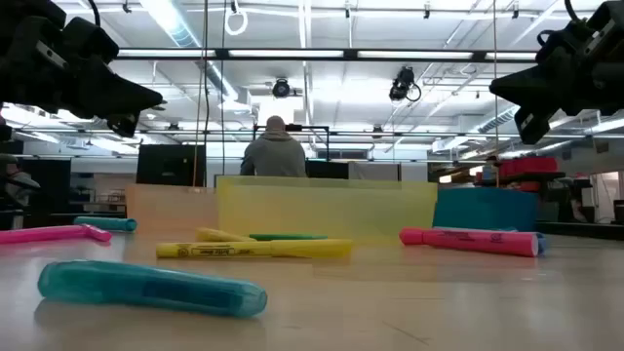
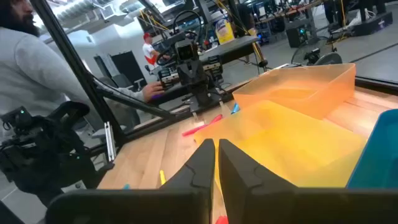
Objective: Pick & Place Markers
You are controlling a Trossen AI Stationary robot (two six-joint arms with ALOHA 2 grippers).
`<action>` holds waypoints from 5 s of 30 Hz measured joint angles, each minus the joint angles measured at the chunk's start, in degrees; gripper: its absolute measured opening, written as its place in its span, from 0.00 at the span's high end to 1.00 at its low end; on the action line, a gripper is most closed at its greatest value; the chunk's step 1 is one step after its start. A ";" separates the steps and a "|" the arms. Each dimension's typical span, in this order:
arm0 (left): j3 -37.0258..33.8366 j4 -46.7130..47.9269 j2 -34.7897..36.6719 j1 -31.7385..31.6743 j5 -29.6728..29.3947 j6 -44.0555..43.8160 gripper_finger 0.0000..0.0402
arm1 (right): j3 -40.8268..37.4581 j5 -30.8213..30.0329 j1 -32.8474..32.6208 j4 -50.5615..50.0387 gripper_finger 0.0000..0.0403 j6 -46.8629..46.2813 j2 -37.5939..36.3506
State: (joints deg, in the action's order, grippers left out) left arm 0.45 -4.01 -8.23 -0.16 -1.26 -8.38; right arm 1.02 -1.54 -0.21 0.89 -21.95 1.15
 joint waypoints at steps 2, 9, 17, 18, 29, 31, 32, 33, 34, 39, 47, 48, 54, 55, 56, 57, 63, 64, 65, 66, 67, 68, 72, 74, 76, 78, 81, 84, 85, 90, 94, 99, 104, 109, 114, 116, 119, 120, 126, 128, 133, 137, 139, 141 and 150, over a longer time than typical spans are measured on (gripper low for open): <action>0.02 -0.01 0.00 0.01 0.00 0.00 0.99 | 0.00 0.02 0.02 0.00 0.94 0.00 0.02; 0.02 -0.02 0.00 0.00 0.00 0.00 0.99 | 0.00 0.02 0.01 0.00 0.94 0.01 0.01; 0.02 0.00 0.00 0.02 0.00 0.00 0.99 | 0.00 0.01 0.02 0.00 0.94 0.00 0.00; 0.02 -0.01 0.00 0.01 0.00 0.00 0.99 | 0.00 0.02 0.02 0.00 0.94 0.00 0.02; 0.02 0.00 0.00 0.00 0.00 0.00 0.99 | 0.00 0.02 0.02 0.00 0.94 0.00 0.02; 0.02 0.00 0.00 0.00 0.00 0.00 0.99 | 0.00 0.02 0.02 0.00 0.94 0.00 0.02; 0.00 -0.02 0.00 0.00 0.00 0.00 0.99 | 0.00 0.01 0.01 0.00 0.94 0.00 0.02; 0.00 0.00 0.00 0.02 0.00 0.00 0.99 | 0.00 0.02 0.01 0.00 0.94 0.00 0.02; 0.02 -0.01 0.00 0.00 0.00 0.00 0.99 | 0.00 0.01 0.00 0.00 0.94 0.00 0.01; 0.02 -0.02 0.00 0.01 0.00 0.00 0.99 | 0.00 0.01 0.01 0.00 0.94 0.00 0.01; 0.01 -0.01 0.00 0.00 0.00 0.00 0.99 | 0.00 0.02 0.02 0.00 0.94 0.00 0.01; 0.01 -0.01 0.00 0.01 0.00 0.00 0.99 | 0.00 0.02 0.01 0.01 0.94 0.00 0.02; 0.02 0.00 0.00 0.00 0.00 0.00 0.99 | 0.00 0.02 0.00 0.00 0.94 0.00 0.02; 0.02 -0.02 0.00 0.02 0.00 0.00 0.99 | 0.00 0.02 0.02 0.00 0.94 0.00 0.00; 0.02 0.00 0.00 0.02 0.00 0.00 0.99 | 0.00 0.00 0.01 0.00 0.94 0.00 0.00; 0.02 -0.02 0.00 0.02 0.00 0.00 0.99 | 0.00 0.02 0.01 0.00 0.94 0.00 0.00; 0.02 -0.02 0.00 0.00 0.00 0.00 0.99 | -0.02 0.02 0.00 0.00 0.94 0.00 0.00; 0.02 -0.02 0.00 0.02 0.00 0.00 0.99 | 0.00 0.02 0.02 0.00 0.94 0.00 0.00; 0.00 0.00 0.00 0.02 0.00 0.00 0.99 | 0.00 0.02 0.01 0.00 0.94 0.00 0.02; 0.01 -0.01 0.00 0.01 0.00 0.00 0.99 | 0.00 0.02 0.00 0.00 0.94 0.00 0.00; 0.01 -0.01 0.00 0.01 0.00 0.00 0.99 | 0.00 0.01 0.01 0.00 0.94 0.00 0.02; 0.01 -0.01 0.00 0.00 0.00 0.00 0.99 | 0.00 0.02 0.01 0.00 0.94 0.00 0.01; 0.02 -0.40 0.00 0.02 0.00 0.02 0.99 | 0.00 0.02 0.02 0.00 0.94 0.00 0.01; 0.02 -0.80 0.00 0.01 0.00 0.06 0.99 | 0.00 0.01 0.00 0.00 0.94 0.00 0.02; 0.02 -1.80 0.00 0.02 -0.33 2.29 0.99 | 0.00 0.01 0.02 0.00 0.94 0.01 0.01; 0.02 -2.46 0.00 0.01 -1.43 6.10 0.99 | 0.00 0.02 0.00 0.00 0.94 0.00 0.02; 0.02 -3.45 0.00 0.02 -2.44 7.54 0.99 | 0.00 0.02 0.00 0.00 0.94 0.02 0.02; 0.02 -3.50 -0.02 0.02 -4.00 8.43 0.99 | 0.00 0.01 0.02 0.00 0.94 0.00 0.02; 0.01 -3.66 -0.01 0.00 -4.22 9.05 0.99 | 0.00 0.02 0.00 0.00 0.94 0.02 0.00; 0.02 -5.36 0.00 0.02 -3.04 3.98 0.99 | -0.01 0.02 0.01 0.00 0.94 0.00 0.01; 0.02 -5.44 0.00 0.02 -3.70 1.15 0.99 | 0.00 0.02 0.02 0.00 0.94 0.01 0.01; 0.02 -5.51 0.00 0.02 -3.87 -1.51 0.99 | -0.02 0.04 0.02 0.00 0.94 0.00 0.00; 0.02 -5.73 0.00 0.01 -3.84 -6.63 0.99 | -0.01 0.04 0.02 0.00 0.94 0.00 0.01; 0.02 -5.70 0.00 0.02 -3.65 -10.86 0.99 | 0.00 0.04 0.02 0.00 0.94 0.00 0.02; 0.02 -10.38 -0.02 0.02 -6.13 -10.83 0.99 | 0.00 0.02 0.02 0.00 0.94 0.00 0.01; 0.02 -16.79 -0.02 0.02 -7.78 -9.00 0.99 | 0.00 0.01 0.02 0.00 0.94 0.00 0.02; 0.02 -27.56 0.00 0.02 -9.58 -3.26 0.99 | 0.00 -0.14 0.02 0.00 0.94 1.84 0.00; 0.02 -30.75 0.00 0.02 -9.87 -1.11 0.99 | -0.01 -0.20 0.02 0.09 0.94 3.18 0.01; 0.02 -40.69 0.00 0.02 -11.19 7.86 0.99 | -0.02 -3.05 0.02 8.43 0.94 7.56 0.02; 0.02 -41.44 0.00 0.02 -11.19 9.07 0.99 | -0.02 -3.92 0.02 14.66 0.94 7.32 0.02; 0.02 -44.03 -0.02 0.02 -11.65 12.37 0.99 | -0.02 -8.29 0.02 33.75 0.94 12.04 0.02; 1.35 -50.04 -0.04 0.02 -11.69 20.20 0.99 | 0.24 -11.10 0.04 45.52 0.94 19.45 0.17; 4.31 -50.44 -0.28 0.00 -12.83 23.85 0.99 | 2.33 -12.05 0.04 46.01 0.94 22.23 0.82; 8.61 -47.76 -1.68 0.01 -17.18 24.95 0.99 | 6.68 -13.04 0.04 43.46 0.94 24.16 2.56; 39.79 -15.10 -17.01 -0.05 -26.11 31.09 0.99 | 38.02 -16.03 0.02 23.45 0.94 41.05 20.90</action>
State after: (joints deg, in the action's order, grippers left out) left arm 40.24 -19.11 -25.24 -0.21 -27.37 22.71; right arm 39.04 -17.57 -0.19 24.33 19.10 22.05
